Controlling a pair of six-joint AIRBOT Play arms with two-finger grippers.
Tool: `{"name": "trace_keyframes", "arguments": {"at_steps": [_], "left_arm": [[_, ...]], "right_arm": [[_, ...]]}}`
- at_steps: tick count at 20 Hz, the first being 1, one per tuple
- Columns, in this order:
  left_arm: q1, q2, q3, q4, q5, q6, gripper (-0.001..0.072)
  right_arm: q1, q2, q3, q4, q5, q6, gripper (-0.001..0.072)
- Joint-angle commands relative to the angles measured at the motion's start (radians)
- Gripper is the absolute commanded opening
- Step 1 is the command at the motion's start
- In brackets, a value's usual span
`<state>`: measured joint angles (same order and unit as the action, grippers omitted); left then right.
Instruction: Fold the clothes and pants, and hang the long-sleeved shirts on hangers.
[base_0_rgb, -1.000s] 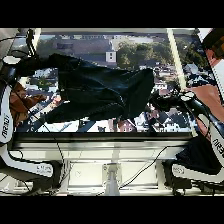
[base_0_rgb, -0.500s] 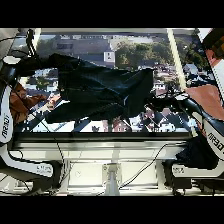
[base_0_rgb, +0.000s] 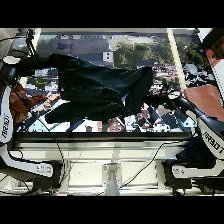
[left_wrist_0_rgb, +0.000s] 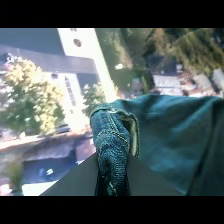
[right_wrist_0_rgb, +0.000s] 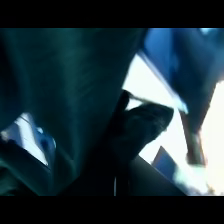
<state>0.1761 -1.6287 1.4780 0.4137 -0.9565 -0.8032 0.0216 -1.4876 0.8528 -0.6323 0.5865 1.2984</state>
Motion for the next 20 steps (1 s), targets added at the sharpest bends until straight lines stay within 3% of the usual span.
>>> {"name": "trace_keyframes", "arguments": {"at_steps": [1, 5, 8, 10, 20], "left_arm": [[0.000, 0.008, 0.001, -0.129, 0.032, 0.060, 0.0061], [0.001, 0.076, 0.003, -0.220, 0.287, 0.126, 0.0061], [0.001, 0.138, 0.003, -0.215, 0.565, 0.165, 0.0060], [0.002, 0.155, 0.003, -0.212, 0.682, 0.165, 0.0060], [0.003, 0.126, 0.003, -0.010, 0.764, 0.165, 0.0061]], "right_arm": [[-0.041, 0.040, 0.104, -0.129, 0.045, 0.003, 0.0020], [-0.164, 0.115, 0.261, -0.376, 0.086, 0.136, 0.0020], [-0.263, 0.135, 0.388, -0.422, 0.116, 0.160, 0.0020], [-0.308, 0.134, 0.454, -0.422, 0.117, 0.160, 0.0020], [-0.327, 0.113, 0.491, -0.455, 0.024, 0.160, 0.0020]]}}
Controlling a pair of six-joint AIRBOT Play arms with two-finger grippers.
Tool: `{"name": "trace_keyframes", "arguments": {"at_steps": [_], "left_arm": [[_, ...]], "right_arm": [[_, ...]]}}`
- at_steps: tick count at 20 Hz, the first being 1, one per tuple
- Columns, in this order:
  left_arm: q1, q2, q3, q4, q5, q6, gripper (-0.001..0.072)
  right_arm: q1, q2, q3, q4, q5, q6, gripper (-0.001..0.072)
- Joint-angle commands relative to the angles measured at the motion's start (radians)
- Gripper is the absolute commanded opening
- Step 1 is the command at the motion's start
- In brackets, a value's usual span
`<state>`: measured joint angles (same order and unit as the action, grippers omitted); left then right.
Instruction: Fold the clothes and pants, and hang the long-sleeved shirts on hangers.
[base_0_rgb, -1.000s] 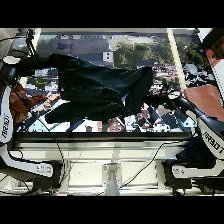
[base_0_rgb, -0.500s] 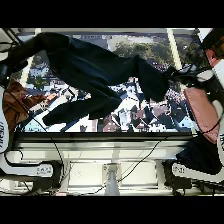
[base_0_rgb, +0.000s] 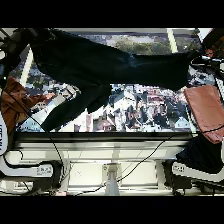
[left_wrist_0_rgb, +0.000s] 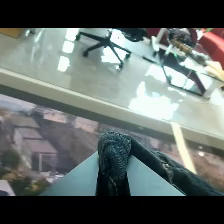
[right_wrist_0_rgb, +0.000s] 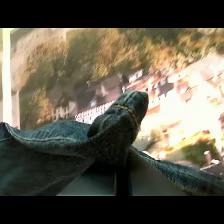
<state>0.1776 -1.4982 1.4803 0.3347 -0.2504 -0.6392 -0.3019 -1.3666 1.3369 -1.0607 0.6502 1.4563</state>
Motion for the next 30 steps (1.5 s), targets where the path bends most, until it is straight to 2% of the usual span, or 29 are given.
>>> {"name": "trace_keyframes", "arguments": {"at_steps": [1, 8, 15, 20, 25, 26, 27, 28, 29, 30], "left_arm": [[0.001, -0.010, 0.000, 0.084, 0.082, 0.001, 0.0060], [-0.008, -0.148, 0.000, 0.085, 0.115, 0.000, 0.0060], [-0.010, -0.249, 0.000, 0.084, 0.299, 0.000, 0.0061], [-0.026, -0.293, 0.000, 0.084, 0.394, -0.001, 0.0061], [-0.039, -0.328, 0.000, 0.085, 0.397, 0.000, 0.0073], [-0.041, -0.330, 0.000, 0.085, 0.397, 0.000, 0.0214], [-0.042, -0.333, 0.000, 0.085, 0.397, 0.000, 0.0557], [-0.043, -0.335, 0.000, 0.085, 0.397, 0.001, 0.0689], [-0.043, -0.335, 0.000, 0.085, 0.397, 0.000, 0.0698], [-0.041, -0.333, 0.000, 0.085, 0.398, 0.000, 0.0698]], "right_arm": [[-0.003, -0.013, 0.006, -0.041, -0.060, 0.002, 0.0020], [0.003, -0.155, 0.006, -0.043, -0.129, 0.043, 0.0020], [0.005, -0.296, 0.006, -0.019, -0.469, 0.054, 0.0020], [0.022, -0.352, 0.027, 0.020, -0.572, 0.054, 0.0021], [0.083, -0.372, 0.057, -0.014, -0.646, 0.037, 0.0022], [0.091, -0.375, 0.057, -0.021, -0.668, 0.020, 0.0051], [0.096, -0.380, 0.057, -0.021, -0.675, 0.015, 0.0225], [0.097, -0.384, 0.057, -0.021, -0.668, 0.015, 0.0376], [0.097, -0.386, 0.057, -0.021, -0.668, 0.015, 0.0461], [0.097, -0.386, 0.057, -0.021, -0.670, 0.015, 0.0497]]}}
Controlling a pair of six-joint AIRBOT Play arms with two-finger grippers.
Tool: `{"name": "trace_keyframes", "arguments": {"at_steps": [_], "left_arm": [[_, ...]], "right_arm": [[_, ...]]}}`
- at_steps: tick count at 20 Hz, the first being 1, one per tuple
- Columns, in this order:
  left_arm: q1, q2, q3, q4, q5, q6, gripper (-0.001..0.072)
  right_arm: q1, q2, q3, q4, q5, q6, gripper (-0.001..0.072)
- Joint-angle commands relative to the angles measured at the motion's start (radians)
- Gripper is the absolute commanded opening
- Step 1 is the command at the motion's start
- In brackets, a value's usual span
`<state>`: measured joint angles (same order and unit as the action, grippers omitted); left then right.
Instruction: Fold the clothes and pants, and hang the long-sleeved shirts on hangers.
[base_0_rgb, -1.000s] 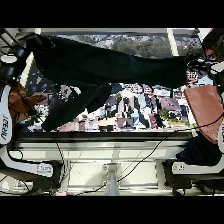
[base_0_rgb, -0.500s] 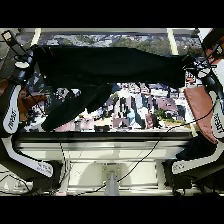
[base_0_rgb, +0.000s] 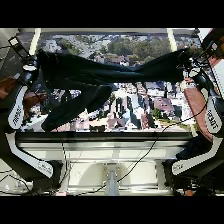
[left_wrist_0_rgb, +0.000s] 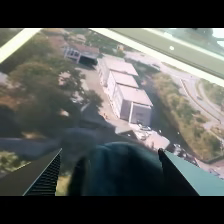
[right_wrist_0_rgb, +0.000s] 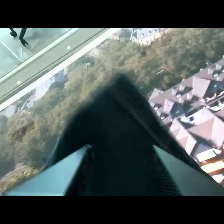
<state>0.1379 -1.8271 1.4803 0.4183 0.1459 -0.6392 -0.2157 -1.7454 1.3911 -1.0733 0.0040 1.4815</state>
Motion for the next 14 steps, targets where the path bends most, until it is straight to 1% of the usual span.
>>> {"name": "trace_keyframes", "arguments": {"at_steps": [1, 5, 7, 9, 11, 13, 14], "left_arm": [[0.000, -0.002, 0.000, 0.001, 0.002, 0.000, 0.0698], [0.000, 0.026, 0.000, 0.001, 0.002, 0.000, 0.0698], [0.000, 0.063, 0.000, 0.001, 0.001, 0.000, 0.0698], [0.000, 0.121, 0.000, 0.001, -0.012, 0.000, 0.0697], [0.008, 0.204, 0.000, 0.001, -0.074, 0.000, 0.0694], [0.034, 0.272, -0.001, 0.000, -0.158, -0.001, 0.0684], [0.060, 0.303, -0.001, 0.000, -0.235, -0.033, 0.0659]], "right_arm": [[0.010, -0.007, 0.003, -0.008, -0.024, -0.010, 0.0497], [0.009, 0.003, 0.003, -0.008, 0.006, -0.010, 0.0497], [0.002, 0.026, 0.003, -0.009, 0.077, -0.010, 0.0496], [-0.016, 0.068, 0.003, -0.044, 0.201, -0.014, 0.0496], [-0.036, 0.126, 0.003, -0.064, 0.344, -0.088, 0.0495], [-0.049, 0.190, 0.003, -0.068, 0.483, -0.216, 0.0495], [-0.050, 0.216, 0.003, -0.069, 0.550, -0.276, 0.0496]]}}
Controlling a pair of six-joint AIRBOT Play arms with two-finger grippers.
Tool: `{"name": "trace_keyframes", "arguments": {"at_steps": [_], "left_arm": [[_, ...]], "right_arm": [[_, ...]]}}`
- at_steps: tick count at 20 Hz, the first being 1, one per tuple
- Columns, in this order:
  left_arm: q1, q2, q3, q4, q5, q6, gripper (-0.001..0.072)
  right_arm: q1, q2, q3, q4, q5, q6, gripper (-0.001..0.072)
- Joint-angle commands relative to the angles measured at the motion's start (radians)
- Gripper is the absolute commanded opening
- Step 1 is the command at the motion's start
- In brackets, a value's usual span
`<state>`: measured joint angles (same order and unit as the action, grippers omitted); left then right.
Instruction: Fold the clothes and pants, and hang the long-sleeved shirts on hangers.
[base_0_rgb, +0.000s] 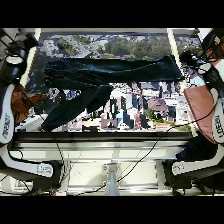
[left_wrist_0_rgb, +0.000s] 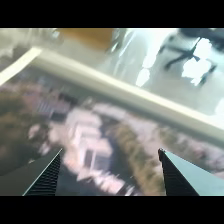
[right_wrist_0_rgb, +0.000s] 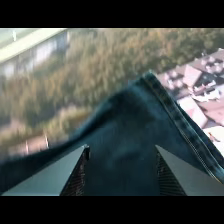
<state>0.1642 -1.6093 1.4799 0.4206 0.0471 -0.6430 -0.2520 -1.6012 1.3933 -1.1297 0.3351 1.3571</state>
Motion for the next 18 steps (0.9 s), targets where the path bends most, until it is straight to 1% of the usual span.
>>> {"name": "trace_keyframes", "arguments": {"at_steps": [1, 2, 3, 5, 6, 8, 9, 10, 12, 14, 15, 16, 18], "left_arm": [[0.066, 0.108, 0.000, -0.002, -0.233, -0.089, 0.0557], [0.106, 0.129, 0.000, -0.001, -0.356, -0.153, 0.0511], [0.148, 0.142, 0.000, -0.001, -0.488, -0.175, 0.0512], [0.224, 0.157, 0.000, -0.001, -0.716, -0.176, 0.0512], [0.256, 0.163, 0.000, -0.002, -0.804, -0.177, 0.0512], [0.308, 0.170, 0.000, -0.001, -0.953, -0.177, 0.0512], [0.327, 0.170, 0.000, 0.000, -1.006, -0.177, 0.0512], [0.338, 0.169, 0.000, 0.014, -1.037, -0.177, 0.0512], [0.342, 0.169, -0.001, 0.125, -1.065, -0.184, 0.0513], [0.340, 0.169, -0.003, 0.232, -1.073, -0.229, 0.0515], [0.340, 0.169, -0.003, 0.254, -1.085, -0.248, 0.0515], [0.341, 0.169, -0.003, 0.257, -1.092, -0.248, 0.0515], [0.340, 0.169, -0.003, 0.257, -1.091, -0.248, 0.0515]], "right_arm": [[-0.013, 0.092, 0.001, -0.011, 0.291, -0.195, 0.0496], [-0.011, 0.110, 0.001, -0.010, 0.369, -0.208, 0.0495], [-0.009, 0.119, 0.001, -0.007, 0.448, -0.208, 0.0495], [0.005, 0.121, 0.000, 0.024, 0.637, -0.217, 0.0493], [0.021, 0.121, 0.000, 0.047, 0.725, -0.245, 0.0492], [0.088, 0.121, 0.000, 0.104, 0.885, -0.304, 0.0484], [0.132, 0.121, 0.000, 0.122, 0.929, -0.305, 0.0484], [0.187, 0.121, 0.000, 0.138, 0.948, -0.304, 0.0484], [0.304, 0.121, 0.000, 0.169, 0.932, -0.303, 0.0484], [0.437, 0.121, 0.000, 0.172, 0.877, -0.279, 0.0484], [0.503, 0.119, 0.000, 0.172, 0.843, -0.234, 0.0484], [0.574, 0.114, 0.000, 0.172, 0.811, -0.174, 0.0485], [0.707, 0.092, 0.000, 0.171, 0.750, -0.090, 0.0485]]}}
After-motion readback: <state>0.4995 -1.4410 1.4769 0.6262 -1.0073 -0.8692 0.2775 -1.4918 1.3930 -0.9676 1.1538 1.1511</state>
